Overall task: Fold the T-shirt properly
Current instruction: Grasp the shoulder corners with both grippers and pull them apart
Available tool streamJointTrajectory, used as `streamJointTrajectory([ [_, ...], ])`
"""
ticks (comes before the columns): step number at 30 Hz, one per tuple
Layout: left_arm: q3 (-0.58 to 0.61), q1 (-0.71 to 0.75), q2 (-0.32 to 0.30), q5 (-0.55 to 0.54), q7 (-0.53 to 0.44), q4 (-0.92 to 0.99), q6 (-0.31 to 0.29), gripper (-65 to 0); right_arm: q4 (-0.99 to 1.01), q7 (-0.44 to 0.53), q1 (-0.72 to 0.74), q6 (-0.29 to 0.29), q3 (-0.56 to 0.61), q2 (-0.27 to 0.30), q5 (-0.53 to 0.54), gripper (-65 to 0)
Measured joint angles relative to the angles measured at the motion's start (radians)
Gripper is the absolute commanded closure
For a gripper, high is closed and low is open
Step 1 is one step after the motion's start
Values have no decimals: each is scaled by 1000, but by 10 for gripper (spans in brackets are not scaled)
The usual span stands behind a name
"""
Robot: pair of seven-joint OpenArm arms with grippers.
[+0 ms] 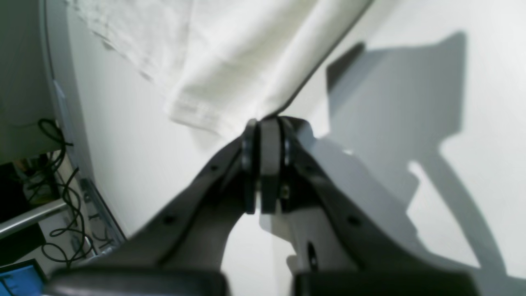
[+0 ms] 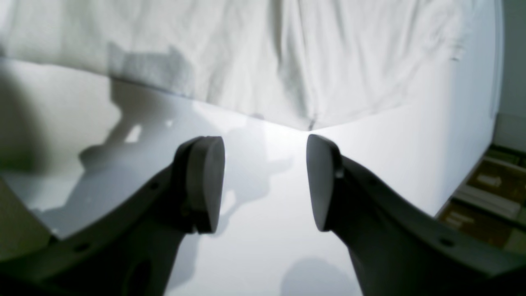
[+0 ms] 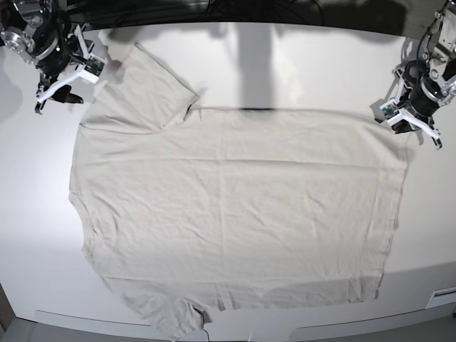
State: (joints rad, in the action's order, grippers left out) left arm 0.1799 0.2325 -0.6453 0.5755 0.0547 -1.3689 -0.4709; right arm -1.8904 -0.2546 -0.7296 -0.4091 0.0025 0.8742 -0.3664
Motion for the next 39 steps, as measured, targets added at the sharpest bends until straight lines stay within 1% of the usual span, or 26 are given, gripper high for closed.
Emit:
streamJointTrajectory([
  [2,0,0,0,0,2,0,13,0,38,5,55,0,71,7,-2,-322],
  [5,3,0,5,0,20,0,37,0,98,5,148,-3,203,6,-90,-322],
  [7,3,0,6,-1,24,0,42,0,131,-11,209,11,280,8,-129,-322],
  [9,3,0,6,-1,23,0,42,0,165,-43,264,12,349,7,-129,-322],
  [11,3,0,6,-1,23,0,42,0,188,-61,306,23,400,7,-129,-322],
  [15,3,0,7,-1,23,0,42,0,223,-58,364,39,461,10,-134,-321],
  [16,3,0,8,-1,23,0,42,0,229,-58,378,39,471,11,-133,-319],
  [17,3,0,8,0,24,0,42,0,235,-58,386,39,480,11,-137,-303],
  [18,3,0,8,0,24,0,42,0,237,-58,392,39,487,11,-137,-271],
  [20,3,0,8,-1,24,0,42,0,241,-61,394,38,490,10,-121,-176],
  [23,3,0,8,-1,24,0,42,0,246,-67,394,37,491,10,-39,-18],
  [24,3,0,8,-1,24,0,42,0,246,-71,395,38,492,10,-22,0],
  [25,3,0,8,-2,24,0,42,0,246,-80,395,38,492,10,-20,0],
  [26,3,0,8,-26,27,0,42,0,246,-89,397,39,492,10,-2,0],
  [28,3,0,5,-76,32,0,42,0,245,-100,397,66,492,10,50,0],
  [29,3,0,3,-104,34,0,42,0,242,-104,397,66,492,11,63,0],
  [31,3,3,-1,-146,34,0,42,0,231,-107,397,64,492,29,126,0],
  [32,3,6,-4,-183,39,-2,43,0,227,-106,393,63,492,41,136,0],
  [35,5,51,-26,-263,82,-45,77,0,206,-109,349,63,478,62,135,0],
  [39,9,161,-84,-336,108,-133,117,0,164,-112,246,60,422,83,134,0],
])
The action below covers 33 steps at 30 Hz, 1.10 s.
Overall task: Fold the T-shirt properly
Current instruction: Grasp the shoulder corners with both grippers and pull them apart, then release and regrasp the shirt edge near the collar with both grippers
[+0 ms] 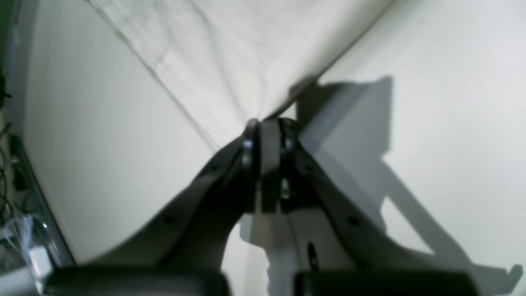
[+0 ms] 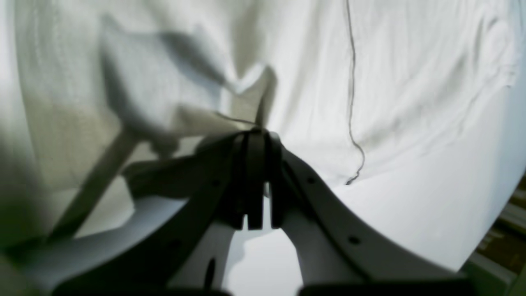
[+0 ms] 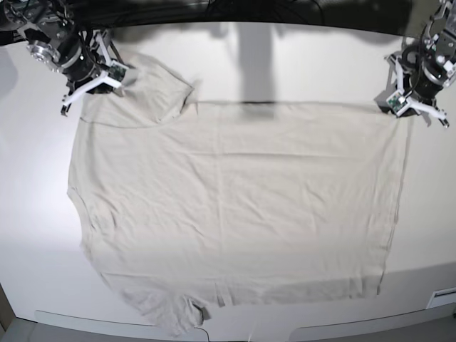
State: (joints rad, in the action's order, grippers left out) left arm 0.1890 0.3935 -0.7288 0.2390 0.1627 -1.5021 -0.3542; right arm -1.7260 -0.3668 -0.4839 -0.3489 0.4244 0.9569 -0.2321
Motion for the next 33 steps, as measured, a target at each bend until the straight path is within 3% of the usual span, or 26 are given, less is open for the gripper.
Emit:
streamJointTrajectory([
  [5,-3,145,-5,-3,25,-95,142,0,-66,24,-166,-4,-122,2,0,0],
  [9,-40,236,-1,-3,22,-124,194,0,-89,90,-299,3,-212,3,3,0],
  [13,-114,303,40,-4,19,-139,200,0,-93,115,-382,91,-269,-7,7,0],
  [22,-288,452,154,-5,-32,-198,190,0,-94,120,-474,106,-312,-50,4,0],
  [29,-386,521,161,-5,-48,-289,187,0,-177,105,-516,133,-341,-55,8,0],
  [33,-431,515,159,-4,-57,-342,187,0,-241,108,-507,196,-412,-51,8,0],
])
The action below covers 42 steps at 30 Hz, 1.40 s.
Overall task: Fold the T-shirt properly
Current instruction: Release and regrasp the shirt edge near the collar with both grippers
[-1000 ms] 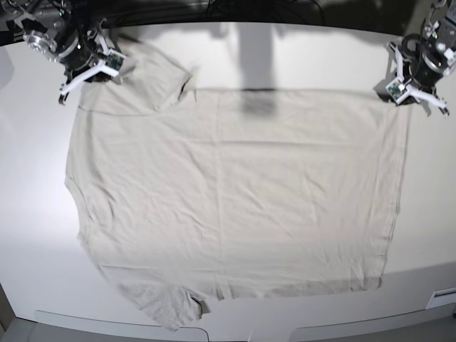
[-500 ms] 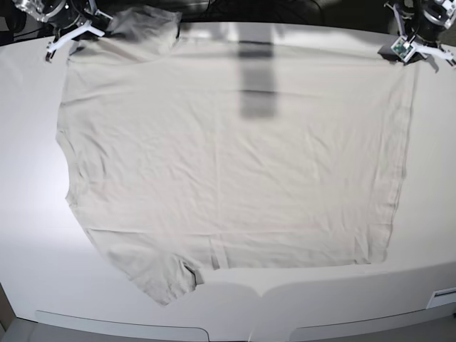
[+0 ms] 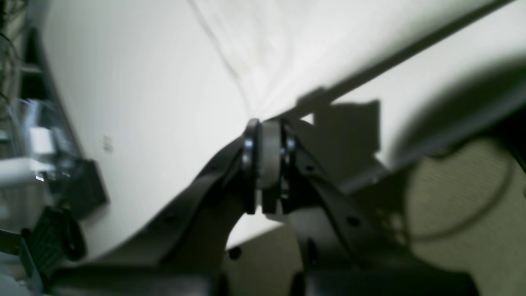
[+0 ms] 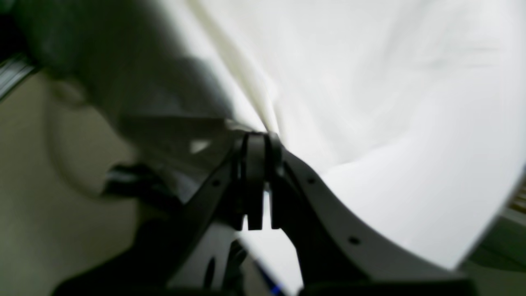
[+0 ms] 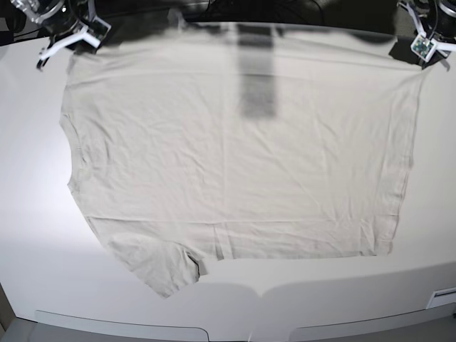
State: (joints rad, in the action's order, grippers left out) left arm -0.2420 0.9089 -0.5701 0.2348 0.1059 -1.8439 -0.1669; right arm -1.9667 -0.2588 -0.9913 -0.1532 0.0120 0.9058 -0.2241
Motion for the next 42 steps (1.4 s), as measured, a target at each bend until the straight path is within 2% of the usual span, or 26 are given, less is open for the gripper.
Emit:
streamJointTrajectory([
  [2,-2,-24,0,0,4,-3,0,0,-5,-2,24,-1,-12,0,50,0],
  [9,-1,-148,3,-18,4,21,-7,0,-3,11,178,-9,4,-3,114,0],
  [12,-2,-216,3,-58,5,47,-67,0,26,16,278,-39,27,-11,143,0],
  [14,0,-255,5,-66,0,79,-102,0,53,14,339,-39,61,-16,142,0],
  [20,0,-354,5,-80,2,174,-101,0,146,15,509,-40,179,-50,142,0],
  [26,0,-442,6,-80,1,253,-137,0,234,10,641,-41,287,-106,127,0],
  [30,-1,-511,8,-80,2,313,-149,0,261,7,690,-41,303,-146,127,0],
  [34,0,-566,8,-76,-2,340,-229,0,264,-23,703,-42,301,-147,93,0],
  [42,0,-595,8,-76,-2,342,-233,0,264,-31,703,-38,269,-150,78,0],
])
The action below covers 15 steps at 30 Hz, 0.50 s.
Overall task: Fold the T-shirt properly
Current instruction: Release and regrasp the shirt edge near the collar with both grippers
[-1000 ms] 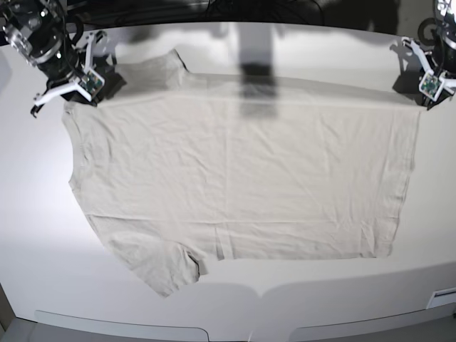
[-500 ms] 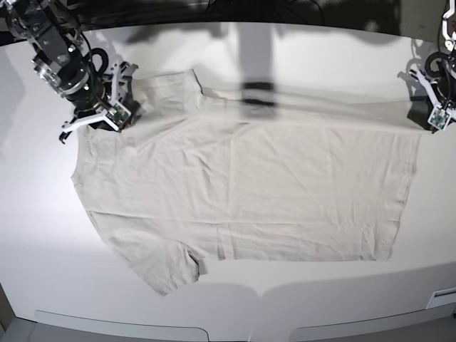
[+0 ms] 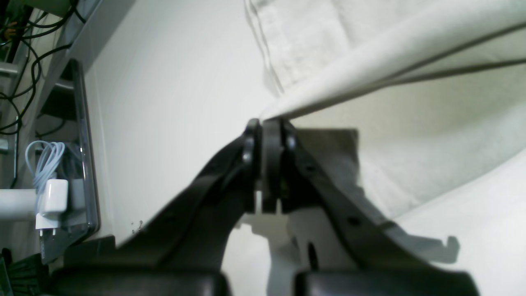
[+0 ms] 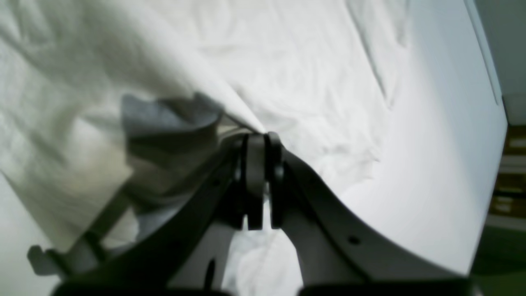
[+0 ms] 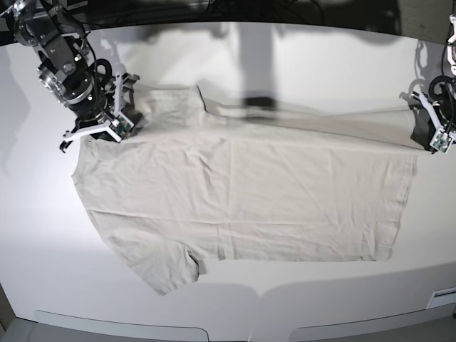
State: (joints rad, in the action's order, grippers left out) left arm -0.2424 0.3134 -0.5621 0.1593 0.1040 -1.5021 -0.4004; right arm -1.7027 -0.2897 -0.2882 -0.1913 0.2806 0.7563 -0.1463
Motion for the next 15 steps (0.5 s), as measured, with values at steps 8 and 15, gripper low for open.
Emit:
streamJointTrajectory([
  [8,0,0,0,0,-15,0,0,0,2,11,0,-1,-25,11,29,0],
  [15,0,0,0,0,-34,2,-3,0,50,50,0,-4,-25,11,30,0],
])
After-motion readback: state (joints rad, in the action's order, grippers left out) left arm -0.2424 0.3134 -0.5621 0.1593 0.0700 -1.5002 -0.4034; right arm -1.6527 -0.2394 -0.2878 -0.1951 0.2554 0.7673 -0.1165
